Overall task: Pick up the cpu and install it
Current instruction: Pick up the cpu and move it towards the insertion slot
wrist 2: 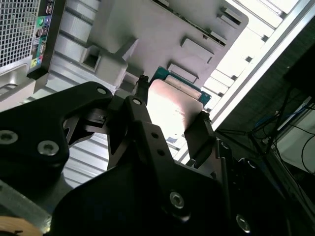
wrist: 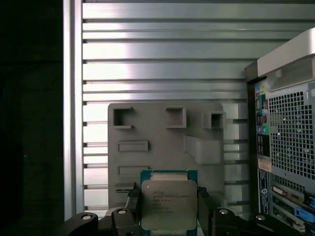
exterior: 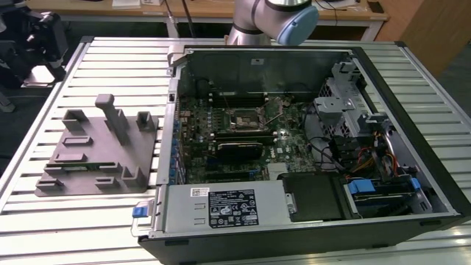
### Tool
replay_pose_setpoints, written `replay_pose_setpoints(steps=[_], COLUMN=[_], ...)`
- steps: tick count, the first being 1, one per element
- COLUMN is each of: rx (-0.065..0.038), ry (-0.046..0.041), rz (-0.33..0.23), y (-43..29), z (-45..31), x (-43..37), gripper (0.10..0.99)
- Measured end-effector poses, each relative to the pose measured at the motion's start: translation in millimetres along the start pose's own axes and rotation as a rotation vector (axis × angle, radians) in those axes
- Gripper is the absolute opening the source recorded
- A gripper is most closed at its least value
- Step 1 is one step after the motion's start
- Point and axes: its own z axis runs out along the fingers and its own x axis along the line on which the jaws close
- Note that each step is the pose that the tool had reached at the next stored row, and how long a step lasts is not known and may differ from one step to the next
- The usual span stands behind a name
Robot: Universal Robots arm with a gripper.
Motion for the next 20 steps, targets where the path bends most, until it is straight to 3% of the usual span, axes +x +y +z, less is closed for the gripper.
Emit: replay_pose_setpoints(steps=[20], rx=[0.0], ry=[0.0], rz=[0.0], y=[1.8], z=[1.7], x=[-51.3], gripper=[0.545])
